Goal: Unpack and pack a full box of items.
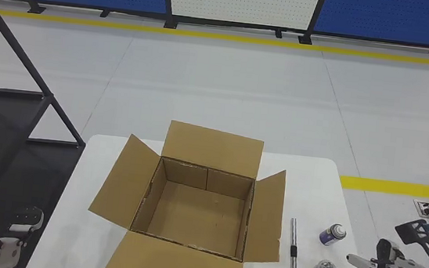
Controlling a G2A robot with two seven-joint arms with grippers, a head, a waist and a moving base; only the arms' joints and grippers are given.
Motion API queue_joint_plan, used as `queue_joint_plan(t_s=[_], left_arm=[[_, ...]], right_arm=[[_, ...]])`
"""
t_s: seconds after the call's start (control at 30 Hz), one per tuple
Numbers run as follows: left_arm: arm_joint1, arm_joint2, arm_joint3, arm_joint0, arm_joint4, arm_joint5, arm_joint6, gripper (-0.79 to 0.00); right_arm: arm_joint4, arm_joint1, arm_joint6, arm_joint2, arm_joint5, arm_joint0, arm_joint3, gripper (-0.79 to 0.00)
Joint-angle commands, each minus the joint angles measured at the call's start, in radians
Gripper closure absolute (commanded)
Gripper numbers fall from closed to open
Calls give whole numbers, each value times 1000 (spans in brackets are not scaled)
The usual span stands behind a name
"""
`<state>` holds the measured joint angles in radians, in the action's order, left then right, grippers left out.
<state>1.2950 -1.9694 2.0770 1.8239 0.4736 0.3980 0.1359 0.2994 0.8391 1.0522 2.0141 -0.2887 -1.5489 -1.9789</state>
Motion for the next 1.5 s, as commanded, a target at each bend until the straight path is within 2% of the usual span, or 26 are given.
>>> queue_joint_plan(t_s=[0.0,0.2,0.33,0.5,0.63,0.73,0.83,1.47], left_arm=[[0,0,0,0,0,0,0,-785],[0,0,0,0,0,0,0,-785],[0,0,0,0,0,0,0,-785],[0,0,0,0,0,0,0,-785],[0,0,0,0,0,0,0,-785],[0,0,0,0,0,0,0,-785],[0,0,0,0,0,0,0,-785],[0,0,0,0,0,0,0,-785]], right_arm=[[-3,2,-35,-6,-10,-10,-2,-785],[-109,6,-101,39,-124,-54,34,-785],[-222,10,-142,75,-319,-97,97,-785],[-353,6,-114,86,-471,-122,171,-785],[-470,-3,-64,85,-540,-123,219,-785],[-514,-11,-68,90,-547,-131,233,-785],[-462,-19,-57,112,-532,-134,248,-785],[-462,-19,-57,112,-532,-134,248,-785]])
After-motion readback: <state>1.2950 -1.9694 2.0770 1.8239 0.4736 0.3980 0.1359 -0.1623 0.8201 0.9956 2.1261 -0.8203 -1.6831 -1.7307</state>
